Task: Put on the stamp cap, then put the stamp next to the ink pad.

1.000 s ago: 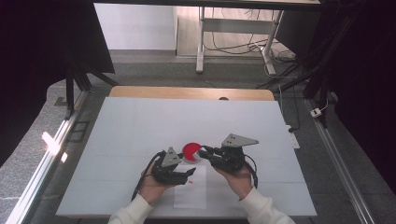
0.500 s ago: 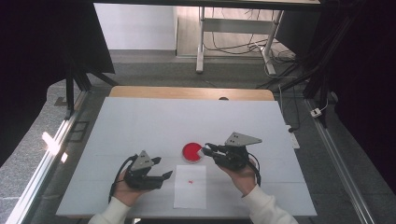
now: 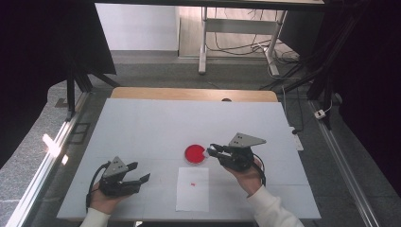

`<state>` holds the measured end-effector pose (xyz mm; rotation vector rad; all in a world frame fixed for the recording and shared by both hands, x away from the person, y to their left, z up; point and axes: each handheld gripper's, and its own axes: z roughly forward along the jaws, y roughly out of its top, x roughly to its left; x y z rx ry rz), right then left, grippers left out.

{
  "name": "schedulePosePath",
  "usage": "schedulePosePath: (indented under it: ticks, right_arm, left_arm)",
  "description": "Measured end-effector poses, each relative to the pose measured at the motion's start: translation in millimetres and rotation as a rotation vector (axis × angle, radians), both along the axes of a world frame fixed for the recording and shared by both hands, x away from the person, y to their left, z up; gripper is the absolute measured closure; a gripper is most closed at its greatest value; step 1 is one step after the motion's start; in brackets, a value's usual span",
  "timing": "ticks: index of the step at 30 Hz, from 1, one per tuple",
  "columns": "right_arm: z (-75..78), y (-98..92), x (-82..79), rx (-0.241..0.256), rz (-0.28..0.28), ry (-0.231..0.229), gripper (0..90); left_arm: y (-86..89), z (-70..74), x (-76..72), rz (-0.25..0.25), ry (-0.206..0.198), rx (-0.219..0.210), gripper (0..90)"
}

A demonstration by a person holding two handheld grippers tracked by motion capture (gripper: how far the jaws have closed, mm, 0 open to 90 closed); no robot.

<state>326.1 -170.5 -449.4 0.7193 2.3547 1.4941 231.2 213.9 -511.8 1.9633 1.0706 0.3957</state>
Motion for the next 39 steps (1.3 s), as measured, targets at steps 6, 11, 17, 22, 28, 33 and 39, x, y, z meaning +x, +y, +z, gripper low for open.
schedulePosePath:
  ticks: [6, 11, 17, 22, 28, 33, 39]
  right_arm:
    - [2.0, -2.2, 1.3, -0.020, -0.009, -0.026, 75.3]
    - [2.5, -3.5, 3.9, -0.038, -0.015, -0.042, 75.3]
    - [1.3, -4.9, 11.3, -0.071, -0.035, -0.046, 75.3]
    - [-2.2, -6.5, 22.5, -0.116, -0.058, -0.037, 75.1]
    - [-11.0, -8.0, 36.0, -0.139, -0.081, -0.001, 75.2]
    - [-14.8, -3.7, 47.6, -0.158, -0.095, 0.002, 75.2]
    - [-20.7, 5.7, 54.8, -0.205, -0.082, 0.008, 75.2]
  left_arm:
    - [3.2, -2.3, 0.8, 0.013, 0.013, 0.002, 32.9]
    - [2.6, -3.1, 1.9, 0.016, 0.018, 0.004, 32.6]
    - [2.3, -3.8, 3.5, 0.019, 0.029, 0.003, 31.6]
    - [1.9, -5.0, 4.9, 0.019, 0.039, 0.009, 30.4]
    - [2.1, -5.4, 5.7, 0.024, 0.044, 0.010, 29.9]
    - [2.2, -5.2, 6.4, 0.025, 0.044, 0.008, 29.9]
    - [2.7, -5.9, 7.3, 0.019, 0.046, 0.010, 29.8]
